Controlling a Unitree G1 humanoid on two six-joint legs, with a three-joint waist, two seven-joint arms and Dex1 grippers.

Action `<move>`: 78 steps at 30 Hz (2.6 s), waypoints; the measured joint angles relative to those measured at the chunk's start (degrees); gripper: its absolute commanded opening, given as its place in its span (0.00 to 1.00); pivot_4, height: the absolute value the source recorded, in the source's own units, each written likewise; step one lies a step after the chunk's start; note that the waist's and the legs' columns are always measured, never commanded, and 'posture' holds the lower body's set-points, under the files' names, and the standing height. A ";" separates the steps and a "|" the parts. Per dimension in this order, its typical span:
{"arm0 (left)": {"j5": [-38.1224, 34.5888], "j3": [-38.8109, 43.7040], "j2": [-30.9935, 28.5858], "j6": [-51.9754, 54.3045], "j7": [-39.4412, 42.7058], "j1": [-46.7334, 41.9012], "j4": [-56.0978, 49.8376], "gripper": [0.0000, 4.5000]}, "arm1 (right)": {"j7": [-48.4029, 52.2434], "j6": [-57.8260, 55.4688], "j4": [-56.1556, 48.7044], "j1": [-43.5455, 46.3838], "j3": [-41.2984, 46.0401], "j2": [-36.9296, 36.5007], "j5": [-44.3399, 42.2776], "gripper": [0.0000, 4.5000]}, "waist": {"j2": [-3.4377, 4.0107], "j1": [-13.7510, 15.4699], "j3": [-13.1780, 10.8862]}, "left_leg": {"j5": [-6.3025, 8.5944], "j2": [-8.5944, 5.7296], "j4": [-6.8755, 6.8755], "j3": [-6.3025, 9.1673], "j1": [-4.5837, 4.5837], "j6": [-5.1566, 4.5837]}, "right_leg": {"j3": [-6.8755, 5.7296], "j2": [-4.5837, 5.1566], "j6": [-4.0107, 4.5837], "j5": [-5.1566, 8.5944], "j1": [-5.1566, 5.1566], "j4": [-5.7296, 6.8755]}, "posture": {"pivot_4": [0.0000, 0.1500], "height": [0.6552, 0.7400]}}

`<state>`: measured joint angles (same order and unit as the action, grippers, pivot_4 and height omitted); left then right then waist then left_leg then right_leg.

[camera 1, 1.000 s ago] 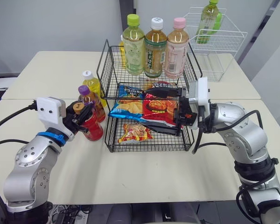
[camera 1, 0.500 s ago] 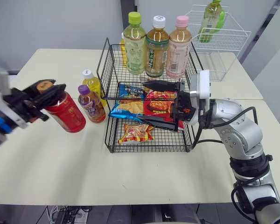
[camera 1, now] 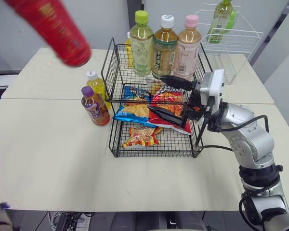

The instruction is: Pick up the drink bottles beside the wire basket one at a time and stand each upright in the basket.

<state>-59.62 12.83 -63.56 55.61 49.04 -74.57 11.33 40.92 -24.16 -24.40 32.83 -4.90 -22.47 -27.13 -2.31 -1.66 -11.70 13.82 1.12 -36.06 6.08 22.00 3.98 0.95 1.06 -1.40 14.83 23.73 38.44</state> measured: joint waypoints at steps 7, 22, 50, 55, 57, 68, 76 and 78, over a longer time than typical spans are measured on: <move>10.13 -10.05 14.80 -5.55 9.68 -5.71 8.61 0.30 | -8.82 -0.45 -7.29 -5.32 3.79 -0.22 2.71 1.00 | 0.03 -0.43 -0.02 | -0.04 0.00 -0.03 -0.01 0.41 0.03 | 0.04 0.00 0.05 -0.01 0.58 0.41 | 1.00 1.00; 27.07 -17.73 38.99 -22.45 18.85 -7.76 19.27 0.30 | -19.79 -5.52 -20.68 -14.49 7.94 -3.48 6.31 1.00 | 0.08 -0.69 -0.04 | -0.07 -0.18 -0.11 0.01 0.63 0.05 | 0.06 0.13 0.05 -0.01 0.66 0.40 | 1.00 1.00; 31.42 -9.50 42.30 -23.76 17.87 -10.20 21.40 0.99 | -19.72 -7.59 -21.15 -13.60 7.39 -3.80 5.65 1.00 | 0.12 -1.15 -0.02 | -0.08 -0.25 -0.18 0.05 0.44 0.03 | 0.06 0.20 0.08 -0.02 0.47 0.51 | 1.00 1.00; 26.30 -4.73 38.12 -16.70 14.83 -3.42 9.74 0.99 | -16.42 -7.52 -20.16 -13.27 7.36 -4.18 2.79 1.00 | 0.13 -1.37 -0.01 | -0.09 -0.23 -0.21 0.06 0.35 0.04 | 0.07 0.21 0.07 -0.02 0.41 0.55 | 1.00 1.00; 25.04 -2.36 35.90 -14.11 11.75 -0.12 5.64 0.99 | -13.74 -7.53 -20.06 -13.24 7.27 -5.38 0.66 1.00 | 0.14 -1.44 -0.01 | -0.09 -0.23 -0.23 0.08 0.31 0.04 | 0.06 0.20 0.07 -0.02 0.38 0.57 | 1.00 1.00; 17.61 15.14 21.66 -1.83 -5.31 27.25 -20.93 0.99 | -1.29 -6.10 -9.96 -5.82 1.31 -5.46 -5.65 1.00 | 0.14 -1.60 0.01 | -0.09 -0.16 -0.30 0.04 0.10 0.05 | 0.10 0.19 0.11 -0.05 0.25 0.60 | 1.00 1.00; 11.05 35.15 20.94 2.35 -9.93 60.47 -39.15 0.99 | 5.61 -0.74 0.66 0.85 -3.59 -1.87 -3.32 1.00 | 0.09 -1.15 0.04 | -0.07 -0.15 -0.30 0.02 -0.12 0.07 | 0.11 0.24 0.17 -0.09 0.00 0.48 | 1.00 1.00; 10.44 39.34 24.44 1.26 -9.99 70.24 -43.57 0.99 | 6.66 0.24 2.45 2.14 -4.22 -1.07 -3.12 1.00 | 0.12 -1.05 0.05 | -0.06 -0.17 -0.28 -0.06 -0.21 0.08 | 0.15 0.29 0.18 -0.09 -0.08 0.42 | 1.00 1.00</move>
<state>-49.18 52.17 -39.12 56.87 39.05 -4.33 -32.24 47.58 -23.92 -21.96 34.97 -9.12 -23.54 -30.25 -2.19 -2.71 -11.65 13.77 0.95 -36.34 6.03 21.79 4.06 1.11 1.36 -1.23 14.74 23.65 38.85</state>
